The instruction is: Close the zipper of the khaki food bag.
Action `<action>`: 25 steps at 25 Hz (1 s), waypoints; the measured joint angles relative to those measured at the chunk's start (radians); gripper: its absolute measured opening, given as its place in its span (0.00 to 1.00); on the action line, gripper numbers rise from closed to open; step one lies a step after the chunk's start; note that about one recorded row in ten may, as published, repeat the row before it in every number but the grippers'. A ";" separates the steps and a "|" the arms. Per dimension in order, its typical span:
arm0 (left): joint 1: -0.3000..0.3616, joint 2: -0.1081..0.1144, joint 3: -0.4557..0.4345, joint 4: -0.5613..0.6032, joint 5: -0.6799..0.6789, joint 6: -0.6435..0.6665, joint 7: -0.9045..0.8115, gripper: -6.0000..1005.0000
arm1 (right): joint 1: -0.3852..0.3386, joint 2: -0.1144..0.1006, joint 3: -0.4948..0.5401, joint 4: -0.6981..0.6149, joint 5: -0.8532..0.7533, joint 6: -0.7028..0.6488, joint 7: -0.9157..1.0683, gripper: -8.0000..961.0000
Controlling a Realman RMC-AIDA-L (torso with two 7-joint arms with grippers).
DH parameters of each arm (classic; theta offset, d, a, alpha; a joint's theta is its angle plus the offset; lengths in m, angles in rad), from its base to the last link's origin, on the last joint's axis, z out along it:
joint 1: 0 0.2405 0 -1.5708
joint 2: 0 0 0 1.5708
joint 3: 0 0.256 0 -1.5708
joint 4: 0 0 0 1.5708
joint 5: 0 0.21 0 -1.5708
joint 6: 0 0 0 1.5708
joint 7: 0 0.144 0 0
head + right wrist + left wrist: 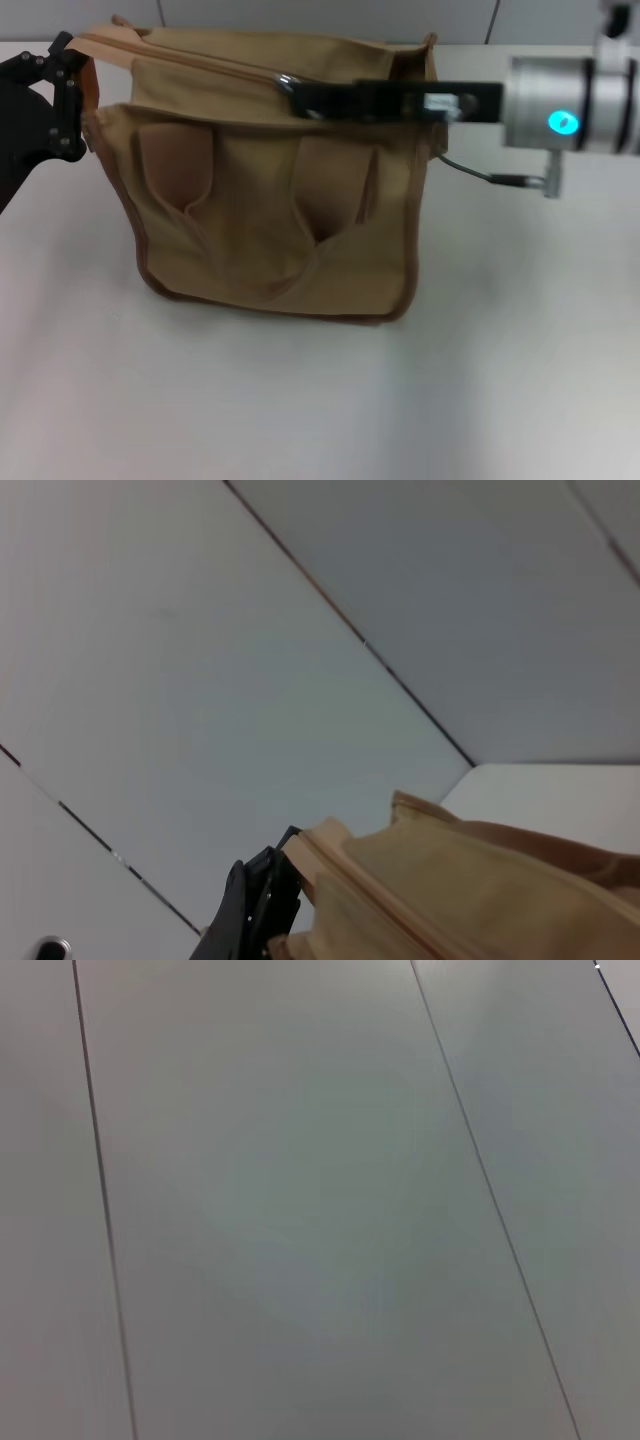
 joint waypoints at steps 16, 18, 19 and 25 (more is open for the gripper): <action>0.011 -0.001 0.003 -0.015 -0.009 -0.030 -0.002 0.05 | -0.129 -0.032 0.137 0.003 -0.013 -0.120 -0.120 0.04; 0.008 -0.001 0.004 -0.021 -0.006 -0.030 -0.002 0.05 | -0.130 -0.032 0.150 0.004 -0.011 -0.139 -0.144 0.04; 0.006 -0.001 0.005 -0.026 -0.005 -0.029 -0.002 0.05 | -0.132 -0.032 0.162 0.004 -0.009 -0.149 -0.158 0.04; 0.006 -0.001 0.006 -0.034 -0.004 -0.035 -0.002 0.06 | -0.167 -0.024 0.279 0.007 -0.006 -0.297 -0.312 0.07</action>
